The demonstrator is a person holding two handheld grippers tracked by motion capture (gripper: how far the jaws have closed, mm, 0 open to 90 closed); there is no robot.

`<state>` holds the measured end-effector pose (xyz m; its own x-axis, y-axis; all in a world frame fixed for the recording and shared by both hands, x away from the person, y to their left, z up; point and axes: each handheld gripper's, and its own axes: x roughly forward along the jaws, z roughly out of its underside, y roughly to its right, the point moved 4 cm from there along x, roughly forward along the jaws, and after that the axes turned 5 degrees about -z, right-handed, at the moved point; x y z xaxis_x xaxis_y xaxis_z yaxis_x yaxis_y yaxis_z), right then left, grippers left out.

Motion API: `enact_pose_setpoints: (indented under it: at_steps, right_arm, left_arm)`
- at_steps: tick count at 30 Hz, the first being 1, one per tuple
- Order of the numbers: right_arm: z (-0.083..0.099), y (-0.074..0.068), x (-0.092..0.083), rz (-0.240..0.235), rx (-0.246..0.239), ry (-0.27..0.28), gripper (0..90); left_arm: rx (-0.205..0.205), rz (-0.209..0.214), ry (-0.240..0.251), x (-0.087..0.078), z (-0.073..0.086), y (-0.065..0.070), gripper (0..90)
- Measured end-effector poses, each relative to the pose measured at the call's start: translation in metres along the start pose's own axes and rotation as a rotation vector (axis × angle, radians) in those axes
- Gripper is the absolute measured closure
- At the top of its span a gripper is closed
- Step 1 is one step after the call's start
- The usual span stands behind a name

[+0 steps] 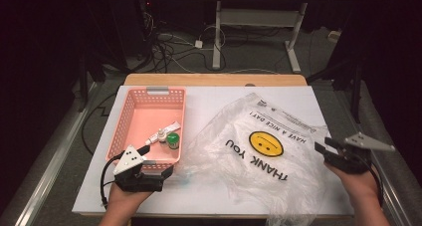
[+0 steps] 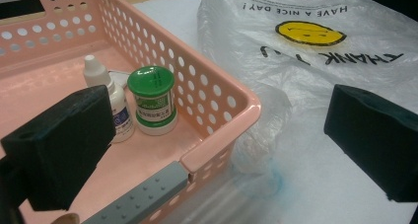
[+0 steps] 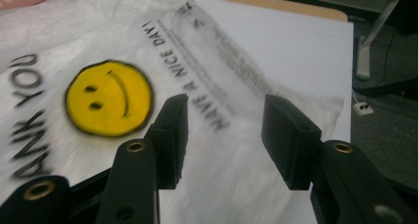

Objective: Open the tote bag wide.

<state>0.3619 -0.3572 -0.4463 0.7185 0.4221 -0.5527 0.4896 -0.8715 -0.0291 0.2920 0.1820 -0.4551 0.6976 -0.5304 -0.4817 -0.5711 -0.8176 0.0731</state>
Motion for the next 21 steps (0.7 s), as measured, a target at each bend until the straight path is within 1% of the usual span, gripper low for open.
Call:
enact_pose_setpoints:
  at_steps: [2,3,4,5,6,7,8,10,11,12,13,14,15,16,17,18,19,21]
  right_arm:
    - [-0.015,0.009,0.017,-0.008,-0.007,-0.001,52.8]
    - [-0.028,0.019,0.034,-0.008,0.004,0.003,53.0]
    - [-0.028,0.019,0.034,-0.008,0.004,0.003,53.0]
    - [-0.037,0.028,0.053,-0.017,0.026,-0.007,53.0]
    - [-0.037,0.028,0.053,-0.017,0.026,-0.007,53.0]
    - [-0.040,0.032,0.062,-0.016,0.028,-0.022,52.6]
    - [-0.044,0.038,0.081,-0.022,0.030,-0.056,49.5]
    - [-0.045,0.041,0.097,-0.048,0.036,-0.089,46.2]
    - [-0.044,0.042,0.104,-0.052,0.040,-0.106,46.1]
    - [-0.044,0.042,0.104,-0.052,0.040,-0.106,46.1]
    - [-0.041,0.043,0.117,-0.057,0.027,-0.142,46.2]
    - [-0.041,0.043,0.117,-0.057,0.027,-0.142,46.2]
    - [-0.036,0.042,0.127,-0.077,0.018,-0.189,49.1]
    - [-0.033,0.042,0.131,-0.085,0.009,-0.217,52.0]
    - [-0.033,0.042,0.131,-0.085,0.009,-0.217,52.0]
    - [-0.029,0.042,0.136,-0.077,-0.009,-0.254,62.2]
    - [-0.029,0.042,0.136,-0.077,-0.009,-0.254,62.2]
    - [-0.026,0.043,0.139,-0.069,-0.002,-0.266,77.0]
  left_arm:
    - [-0.010,-0.005,0.009,0.000,-0.002,0.000,0.0]
    - [-0.017,-0.007,0.016,-0.001,-0.003,0.000,0.0]
    - [-0.024,-0.010,0.026,-0.001,-0.004,0.000,0.0]
    - [-0.028,-0.011,0.030,-0.001,-0.005,0.000,0.0]
    - [-0.028,-0.011,0.032,-0.001,-0.005,0.001,0.0]
    - [-0.028,-0.011,0.032,0.000,-0.004,0.001,0.0]
    - [-0.025,-0.011,0.025,0.001,-0.003,0.002,0.0]
    - [-0.026,-0.012,0.021,0.001,-0.002,0.002,0.0]
    - [-0.028,-0.015,0.019,0.002,-0.002,0.002,0.0]
    - [-0.028,-0.016,0.019,0.001,-0.001,0.002,0.0]
    - [-0.030,-0.018,0.020,0.001,-0.001,0.001,0.0]
    - [-0.030,-0.021,0.021,0.001,-0.001,0.001,0.0]
    - [-0.033,-0.023,0.023,0.001,0.000,0.001,0.0]
    - [-0.034,-0.023,0.021,0.001,0.000,0.001,0.0]
    - [-0.033,-0.022,0.020,0.001,0.000,0.001,0.0]
    - [-0.034,-0.023,0.021,0.001,0.000,0.001,0.0]
    - [-0.033,-0.022,0.021,0.001,0.000,0.001,0.0]
    - [-0.030,-0.021,0.023,0.000,0.000,0.002,0.0]
